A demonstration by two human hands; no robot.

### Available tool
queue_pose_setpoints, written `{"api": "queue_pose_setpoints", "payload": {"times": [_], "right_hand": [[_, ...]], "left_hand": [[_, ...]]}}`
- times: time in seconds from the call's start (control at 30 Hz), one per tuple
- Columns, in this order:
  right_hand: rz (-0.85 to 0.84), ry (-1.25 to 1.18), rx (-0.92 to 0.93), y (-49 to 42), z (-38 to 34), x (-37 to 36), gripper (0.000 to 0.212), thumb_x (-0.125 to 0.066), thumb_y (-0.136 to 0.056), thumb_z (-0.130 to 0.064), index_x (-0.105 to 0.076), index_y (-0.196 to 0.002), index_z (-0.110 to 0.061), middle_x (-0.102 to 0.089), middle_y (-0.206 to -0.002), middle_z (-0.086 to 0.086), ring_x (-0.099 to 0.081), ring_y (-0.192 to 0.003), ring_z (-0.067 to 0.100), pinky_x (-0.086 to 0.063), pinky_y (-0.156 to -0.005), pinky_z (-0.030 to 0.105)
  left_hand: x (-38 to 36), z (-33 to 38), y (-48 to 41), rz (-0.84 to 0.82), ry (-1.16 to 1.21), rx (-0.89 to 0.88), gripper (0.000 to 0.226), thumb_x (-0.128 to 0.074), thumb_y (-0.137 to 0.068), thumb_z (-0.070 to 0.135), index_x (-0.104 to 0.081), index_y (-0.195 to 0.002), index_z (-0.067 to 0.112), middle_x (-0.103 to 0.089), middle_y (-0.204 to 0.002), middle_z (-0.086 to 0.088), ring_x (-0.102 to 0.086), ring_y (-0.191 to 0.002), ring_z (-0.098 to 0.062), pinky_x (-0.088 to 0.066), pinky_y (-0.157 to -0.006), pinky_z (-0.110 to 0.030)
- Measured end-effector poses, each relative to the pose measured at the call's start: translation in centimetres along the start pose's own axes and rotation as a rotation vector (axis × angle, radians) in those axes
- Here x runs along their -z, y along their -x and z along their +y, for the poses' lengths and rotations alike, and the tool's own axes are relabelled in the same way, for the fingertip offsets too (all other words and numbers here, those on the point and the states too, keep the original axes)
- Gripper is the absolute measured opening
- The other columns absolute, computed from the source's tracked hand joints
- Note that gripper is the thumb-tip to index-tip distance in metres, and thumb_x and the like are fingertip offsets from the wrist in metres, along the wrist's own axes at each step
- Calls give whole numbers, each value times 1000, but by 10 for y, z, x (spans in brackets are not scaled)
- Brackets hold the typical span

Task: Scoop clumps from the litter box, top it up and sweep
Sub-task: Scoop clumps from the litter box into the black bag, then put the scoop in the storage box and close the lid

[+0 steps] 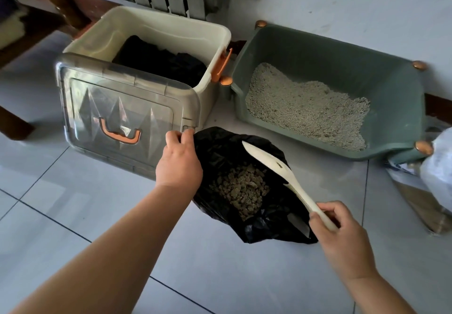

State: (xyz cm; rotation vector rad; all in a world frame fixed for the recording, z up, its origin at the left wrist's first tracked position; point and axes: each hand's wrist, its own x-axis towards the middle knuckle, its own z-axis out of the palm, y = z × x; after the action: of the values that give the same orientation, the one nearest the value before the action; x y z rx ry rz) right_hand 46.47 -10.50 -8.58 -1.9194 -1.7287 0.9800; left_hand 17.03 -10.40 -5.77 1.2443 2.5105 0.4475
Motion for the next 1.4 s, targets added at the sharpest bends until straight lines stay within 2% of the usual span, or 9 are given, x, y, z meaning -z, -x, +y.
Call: {"api": "queue_pose_setpoints", "payload": {"times": [0.1,0.2,0.37,0.6,0.83,0.97,1.07,1.2,1.4], "right_hand": [[-42,-15,-25,-1,0,0,6,-65,-81,-31,-60,-79,-34,-64,-71,-18,-60,-63,14,-48,-57,32],[-59,-206,-13,-7,-7,4,10,-63,-85,-20,-63,-78,-27,-65,-66,-3,-55,-55,19,-47,-56,33],[-184,-379,-68,-15,-20,12,13,-55,-90,-11,-65,-81,-10,-62,-61,9,-45,-50,19,-34,-41,24],[-206,-597,-76,-19,-45,12,21,-51,-95,-15,-61,-84,0,-61,-65,15,-43,-46,20,-29,-39,24],[-258,-776,-38,-24,-173,-22,20,-53,-95,-22,-62,-94,-5,-68,-70,11,-48,-48,13,-31,-37,24],[-294,-689,-52,-40,-257,-42,25,-56,-91,-28,-67,-89,-6,-68,-70,6,-51,-48,9,-35,-40,22],[-325,-673,-81,-59,-304,-53,36,-68,-83,-36,-69,-94,-2,-64,-66,4,-52,-56,12,-40,-49,22],[-370,-801,-83,-85,-340,-74,29,-62,-92,-21,-61,-114,-1,-70,-93,12,-66,-73,14,-56,-62,22],[-84,-910,-174,-81,-319,-123,30,-64,-90,-12,-57,-116,2,-69,-97,13,-69,-73,12,-56,-61,20]], "left_hand": [[2,4,1,-3,5,1,57,-43,-95,3,-34,-148,20,-34,-142,-9,-49,-122,-30,-40,-81,-36],[5,4,-1,-28,2,3,52,-42,-96,7,-37,-147,19,-38,-141,-10,-52,-119,-31,-38,-78,-35],[18,5,-11,-114,-31,54,46,-44,-97,14,-39,-143,13,-41,-140,-14,-56,-112,-36,-39,-75,-39],[70,-4,-21,-356,-280,-53,85,-57,-87,67,-33,-151,17,-42,-149,-13,-52,-127,-33,-47,-93,-42],[134,-21,-35,-360,-554,-187,66,-53,-96,52,-39,-145,10,-43,-148,-18,-49,-131,-35,-44,-105,-47],[150,-33,-44,-236,-402,-163,47,-51,-100,35,-48,-142,13,-50,-144,-13,-55,-124,-31,-47,-95,-40],[135,-66,-57,-133,-130,10,43,-51,-99,26,-49,-141,16,-50,-142,-12,-58,-119,-30,-47,-95,-39],[112,-120,-83,-40,109,286,43,-51,-96,20,-50,-139,17,-47,-141,-15,-56,-120,-36,-46,-100,-42],[79,-164,-108,92,317,389,45,-50,-101,30,-47,-141,11,-41,-147,-18,-40,-136,-37,-34,-112,-45]]}}
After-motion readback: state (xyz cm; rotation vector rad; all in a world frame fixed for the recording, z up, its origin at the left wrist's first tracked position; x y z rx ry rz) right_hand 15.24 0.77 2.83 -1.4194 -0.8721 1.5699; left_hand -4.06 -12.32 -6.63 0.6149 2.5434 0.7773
